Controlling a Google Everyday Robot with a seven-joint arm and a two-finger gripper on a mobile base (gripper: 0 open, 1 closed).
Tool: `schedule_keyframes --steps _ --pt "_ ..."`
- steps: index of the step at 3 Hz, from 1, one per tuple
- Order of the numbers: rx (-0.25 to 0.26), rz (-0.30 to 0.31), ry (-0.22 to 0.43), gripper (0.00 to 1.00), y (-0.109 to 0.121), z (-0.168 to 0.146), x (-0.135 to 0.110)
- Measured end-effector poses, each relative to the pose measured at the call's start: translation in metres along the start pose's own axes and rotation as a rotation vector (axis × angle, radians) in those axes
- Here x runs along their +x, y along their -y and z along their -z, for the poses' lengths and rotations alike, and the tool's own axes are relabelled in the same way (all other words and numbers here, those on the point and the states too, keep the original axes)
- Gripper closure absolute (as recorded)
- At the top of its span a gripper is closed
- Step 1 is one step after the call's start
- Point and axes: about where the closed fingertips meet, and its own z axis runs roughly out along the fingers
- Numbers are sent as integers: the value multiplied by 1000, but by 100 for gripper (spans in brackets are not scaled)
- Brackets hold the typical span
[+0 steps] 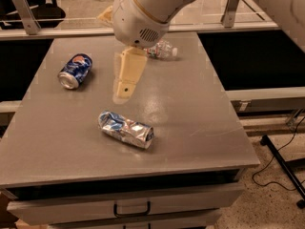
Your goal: Pick pepsi can
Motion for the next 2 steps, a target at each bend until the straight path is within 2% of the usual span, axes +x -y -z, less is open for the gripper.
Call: schedule_keyframes --steps 1,2 --pt "-12 68 94 0 21 -40 -17" --pt "-30 136 191 0 52 -98 -34"
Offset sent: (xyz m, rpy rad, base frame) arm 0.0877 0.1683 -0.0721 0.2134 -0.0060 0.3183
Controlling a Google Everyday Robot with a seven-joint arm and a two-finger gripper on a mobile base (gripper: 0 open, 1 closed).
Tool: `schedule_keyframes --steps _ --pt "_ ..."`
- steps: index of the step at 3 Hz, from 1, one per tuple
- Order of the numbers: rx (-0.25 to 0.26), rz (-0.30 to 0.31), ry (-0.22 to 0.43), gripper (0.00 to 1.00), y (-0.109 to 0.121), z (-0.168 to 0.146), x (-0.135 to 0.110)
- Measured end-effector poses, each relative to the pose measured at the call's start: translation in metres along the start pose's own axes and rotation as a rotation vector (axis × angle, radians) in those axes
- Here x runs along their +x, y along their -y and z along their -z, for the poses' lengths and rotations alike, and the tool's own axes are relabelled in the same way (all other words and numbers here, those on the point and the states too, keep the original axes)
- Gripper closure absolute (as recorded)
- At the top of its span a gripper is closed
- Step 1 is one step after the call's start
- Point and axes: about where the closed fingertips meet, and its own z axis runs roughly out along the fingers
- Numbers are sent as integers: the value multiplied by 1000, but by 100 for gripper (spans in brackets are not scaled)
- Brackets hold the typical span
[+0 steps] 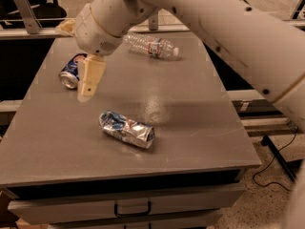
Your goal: Pick pepsi can
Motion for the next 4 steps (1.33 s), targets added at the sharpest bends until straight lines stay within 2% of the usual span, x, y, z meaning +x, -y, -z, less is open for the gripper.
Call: schedule_keyframes --steps 1,2,3,4 --pt "3 23 61 0 32 -45 6" --pt "23 -16 73 0 54 -68 31" --pt "52 -116 76 0 62 -83 58" --pt "73 -224 63 0 64 -98 74"
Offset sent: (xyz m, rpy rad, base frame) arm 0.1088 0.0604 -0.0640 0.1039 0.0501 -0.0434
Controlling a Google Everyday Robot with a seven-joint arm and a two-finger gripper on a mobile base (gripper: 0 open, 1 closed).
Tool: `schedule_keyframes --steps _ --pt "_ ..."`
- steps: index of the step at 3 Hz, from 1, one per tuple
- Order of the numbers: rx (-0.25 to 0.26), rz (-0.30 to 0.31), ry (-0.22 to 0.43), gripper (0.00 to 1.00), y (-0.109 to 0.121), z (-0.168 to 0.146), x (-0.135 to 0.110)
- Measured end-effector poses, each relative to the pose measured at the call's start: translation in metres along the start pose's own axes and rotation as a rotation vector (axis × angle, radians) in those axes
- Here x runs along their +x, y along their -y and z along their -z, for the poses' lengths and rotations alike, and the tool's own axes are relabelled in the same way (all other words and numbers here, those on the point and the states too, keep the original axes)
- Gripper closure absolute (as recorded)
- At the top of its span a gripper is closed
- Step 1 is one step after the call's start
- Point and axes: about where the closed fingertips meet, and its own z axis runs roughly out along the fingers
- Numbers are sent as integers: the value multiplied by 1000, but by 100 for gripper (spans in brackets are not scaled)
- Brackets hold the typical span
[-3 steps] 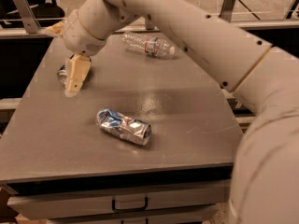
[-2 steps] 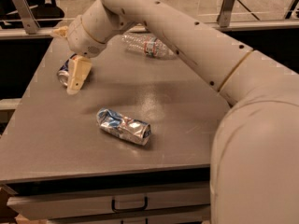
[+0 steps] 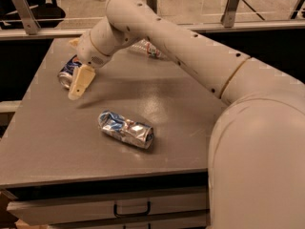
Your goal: Pick pepsi can
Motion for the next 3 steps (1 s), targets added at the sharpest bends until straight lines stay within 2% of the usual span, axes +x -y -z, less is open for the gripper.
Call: schedule_keyframes --steps 1,2,3 --pt "43 -112 -10 0 8 -8 15" --pt "98 -197 -8 18 19 -6 25" --pt "137 -256 -2 41 27 0 30"
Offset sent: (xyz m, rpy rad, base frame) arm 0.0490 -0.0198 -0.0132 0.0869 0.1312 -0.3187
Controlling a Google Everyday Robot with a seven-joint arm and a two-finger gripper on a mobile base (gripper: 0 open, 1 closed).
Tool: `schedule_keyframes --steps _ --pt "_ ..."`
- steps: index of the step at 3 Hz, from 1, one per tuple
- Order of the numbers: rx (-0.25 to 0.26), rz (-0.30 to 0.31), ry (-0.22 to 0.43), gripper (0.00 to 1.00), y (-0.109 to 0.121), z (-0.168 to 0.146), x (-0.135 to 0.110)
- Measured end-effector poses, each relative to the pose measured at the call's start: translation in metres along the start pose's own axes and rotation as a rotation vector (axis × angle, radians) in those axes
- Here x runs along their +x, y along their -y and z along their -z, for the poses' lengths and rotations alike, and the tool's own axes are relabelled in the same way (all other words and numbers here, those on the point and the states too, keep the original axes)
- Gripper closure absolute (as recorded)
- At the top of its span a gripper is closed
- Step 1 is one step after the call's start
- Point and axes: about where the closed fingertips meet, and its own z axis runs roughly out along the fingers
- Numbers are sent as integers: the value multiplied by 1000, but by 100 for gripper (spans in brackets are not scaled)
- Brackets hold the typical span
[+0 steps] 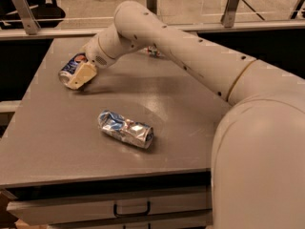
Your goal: Pick pepsi can
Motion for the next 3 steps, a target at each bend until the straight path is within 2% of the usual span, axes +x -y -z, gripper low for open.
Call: schedule_keyframes --steps 1,2,3 --pt "42 -19 46 64 -1 22 -12" --pt "57 17 149 88 -20 70 -41" --pt "28 66 250 100 -48 117 -60"
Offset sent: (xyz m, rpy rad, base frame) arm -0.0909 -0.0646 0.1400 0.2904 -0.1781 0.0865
